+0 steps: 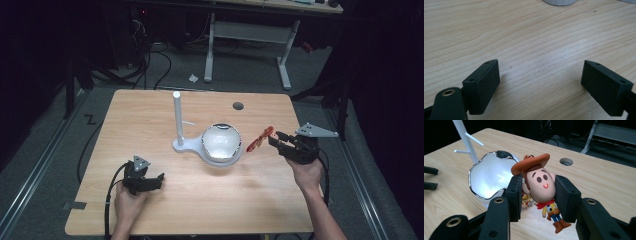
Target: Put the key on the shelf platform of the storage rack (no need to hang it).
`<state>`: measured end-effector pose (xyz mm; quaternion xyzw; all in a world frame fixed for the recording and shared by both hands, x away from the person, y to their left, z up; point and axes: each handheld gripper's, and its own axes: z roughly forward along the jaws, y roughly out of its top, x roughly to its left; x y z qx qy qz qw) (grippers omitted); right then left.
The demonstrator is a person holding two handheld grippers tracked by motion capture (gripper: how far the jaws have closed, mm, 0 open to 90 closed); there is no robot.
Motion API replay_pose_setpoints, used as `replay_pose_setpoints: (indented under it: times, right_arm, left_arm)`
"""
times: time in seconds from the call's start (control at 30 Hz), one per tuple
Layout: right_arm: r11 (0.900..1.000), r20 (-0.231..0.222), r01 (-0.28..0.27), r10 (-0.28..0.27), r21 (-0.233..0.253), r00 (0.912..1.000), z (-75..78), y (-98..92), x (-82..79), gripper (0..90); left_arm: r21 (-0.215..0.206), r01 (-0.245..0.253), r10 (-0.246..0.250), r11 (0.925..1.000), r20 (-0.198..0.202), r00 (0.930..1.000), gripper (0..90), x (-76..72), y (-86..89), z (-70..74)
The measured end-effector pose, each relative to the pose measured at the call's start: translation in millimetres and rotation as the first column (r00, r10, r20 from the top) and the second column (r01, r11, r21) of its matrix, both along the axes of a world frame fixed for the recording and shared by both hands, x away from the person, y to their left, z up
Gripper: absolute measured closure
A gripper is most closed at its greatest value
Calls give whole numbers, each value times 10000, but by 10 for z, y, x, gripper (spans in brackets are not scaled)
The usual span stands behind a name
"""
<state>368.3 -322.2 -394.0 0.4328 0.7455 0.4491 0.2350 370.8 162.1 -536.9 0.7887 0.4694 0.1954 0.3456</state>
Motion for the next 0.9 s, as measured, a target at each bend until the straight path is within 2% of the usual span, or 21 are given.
replay_pose_setpoints:
  times: [0.47, 0.9]
  right_arm:
    - [9969, 211, -785, 783, 68, 9967, 214, 193, 5, 603]
    - [9854, 399, -1700, 1703, -114, 9846, 346, 518, 93, 603]
  left_arm:
    - [19, 12, -12, 10000, -10, 10000, 156, 0, 1, 1]
    - [26, 17, -17, 10000, -10, 10000, 156, 0, 2, 1]
